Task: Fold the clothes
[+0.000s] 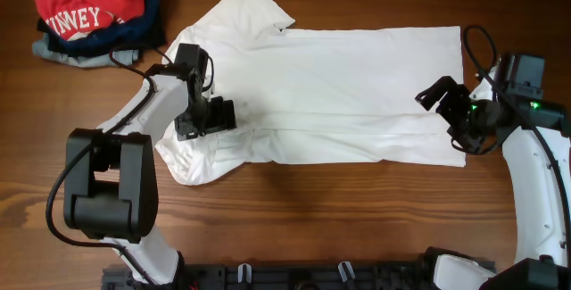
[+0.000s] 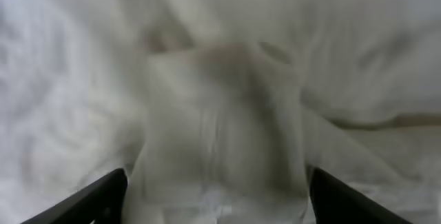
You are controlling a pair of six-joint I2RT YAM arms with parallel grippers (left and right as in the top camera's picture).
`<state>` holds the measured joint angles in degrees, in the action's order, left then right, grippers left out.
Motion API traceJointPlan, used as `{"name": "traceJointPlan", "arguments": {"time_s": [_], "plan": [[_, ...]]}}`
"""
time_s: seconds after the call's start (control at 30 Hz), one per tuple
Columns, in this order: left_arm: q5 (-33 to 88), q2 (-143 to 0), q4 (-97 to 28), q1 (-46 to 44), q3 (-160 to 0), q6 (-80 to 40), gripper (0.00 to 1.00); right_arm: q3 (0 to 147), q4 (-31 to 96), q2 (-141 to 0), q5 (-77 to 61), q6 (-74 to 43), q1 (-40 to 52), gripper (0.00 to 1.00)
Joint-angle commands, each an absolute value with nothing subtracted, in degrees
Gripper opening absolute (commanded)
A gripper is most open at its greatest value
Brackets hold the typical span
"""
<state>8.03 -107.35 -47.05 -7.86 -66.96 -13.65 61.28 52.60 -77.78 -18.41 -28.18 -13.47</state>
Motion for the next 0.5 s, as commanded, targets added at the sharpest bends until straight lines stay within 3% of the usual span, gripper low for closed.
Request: {"name": "traceJointPlan", "arguments": {"time_s": [0.0, 0.1, 0.2, 0.27, 0.33, 0.47], "plan": [[8.01, -107.26, -45.15, -7.60, -67.02, -13.50, 0.75, 61.39, 52.99, -77.78, -19.35, -26.98, -13.28, 1.00], [5.76, -107.26, -44.95, -7.60, -67.02, -13.93, 0.64, 61.39, 53.08, -77.78, -19.33, -26.96, -13.28, 0.99], [5.06, -107.26, -44.99, -7.60, -67.02, -13.93, 0.37, 61.36, 53.04, -77.78, -19.31, -26.98, -13.28, 1.00], [5.04, -107.26, -44.99, -7.60, -67.02, -13.93, 0.27, 61.36, 53.04, -77.78, -19.14, -26.96, -13.28, 1.00], [5.04, -107.24, -45.47, -7.60, -67.16, -13.98, 0.10, 61.36, 53.06, -77.78, -18.87, -26.94, -13.28, 1.00], [2.68, -105.23, -46.87, -7.60, -67.20, -14.39, 0.04, 59.40, 51.44, -77.78, -18.90, -26.98, -13.28, 1.00]]}}
